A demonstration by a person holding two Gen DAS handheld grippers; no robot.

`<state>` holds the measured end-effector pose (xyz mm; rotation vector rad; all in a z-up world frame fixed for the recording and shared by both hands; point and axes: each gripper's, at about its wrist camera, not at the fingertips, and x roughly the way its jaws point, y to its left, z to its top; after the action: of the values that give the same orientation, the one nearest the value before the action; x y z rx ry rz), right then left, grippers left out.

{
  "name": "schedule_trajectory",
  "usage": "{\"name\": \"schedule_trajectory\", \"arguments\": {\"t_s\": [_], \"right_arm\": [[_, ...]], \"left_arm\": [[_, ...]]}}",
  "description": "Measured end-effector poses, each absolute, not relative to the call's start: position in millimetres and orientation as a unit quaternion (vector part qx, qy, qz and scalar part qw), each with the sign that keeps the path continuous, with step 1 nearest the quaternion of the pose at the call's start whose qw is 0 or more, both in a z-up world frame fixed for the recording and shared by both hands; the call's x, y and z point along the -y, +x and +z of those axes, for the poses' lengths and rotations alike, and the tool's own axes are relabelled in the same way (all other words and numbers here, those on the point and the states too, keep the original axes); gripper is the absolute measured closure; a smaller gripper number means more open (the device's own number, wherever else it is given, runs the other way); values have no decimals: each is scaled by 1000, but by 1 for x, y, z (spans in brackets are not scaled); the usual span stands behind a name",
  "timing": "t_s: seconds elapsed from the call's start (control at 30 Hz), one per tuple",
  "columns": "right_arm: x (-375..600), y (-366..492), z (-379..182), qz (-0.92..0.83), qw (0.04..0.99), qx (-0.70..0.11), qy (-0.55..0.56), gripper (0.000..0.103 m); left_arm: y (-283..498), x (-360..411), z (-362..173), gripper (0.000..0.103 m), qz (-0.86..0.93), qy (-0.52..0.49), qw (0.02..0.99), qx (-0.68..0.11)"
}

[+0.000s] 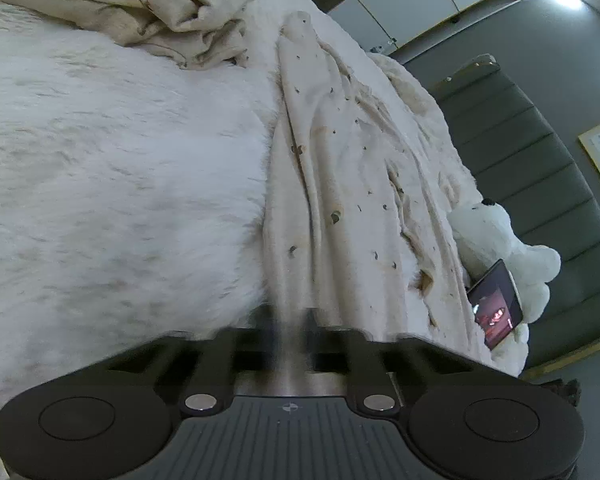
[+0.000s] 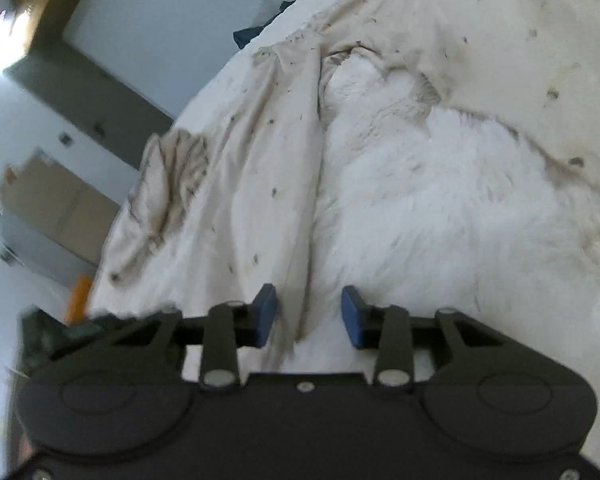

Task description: Fold clothes

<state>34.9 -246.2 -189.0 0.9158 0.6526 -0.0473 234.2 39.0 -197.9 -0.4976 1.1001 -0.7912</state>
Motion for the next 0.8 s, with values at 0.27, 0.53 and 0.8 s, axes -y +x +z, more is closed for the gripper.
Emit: {"name": "schedule_trajectory", "arguments": {"t_s": [0.27,0.53,0.8], "right_arm": [[232,53,-190,-6,855,-324,404,103],[222,41,-190,-9,867,-386,316,89],[221,3,-181,116,842,-389,356,65]], "left_arm": [[224,-94,-174,103,-301,-246,798,-460],[219,-93,-178,61,-263,-218,802,-490],[225,-96,-177,53,-298,-242,781,-492]]}}
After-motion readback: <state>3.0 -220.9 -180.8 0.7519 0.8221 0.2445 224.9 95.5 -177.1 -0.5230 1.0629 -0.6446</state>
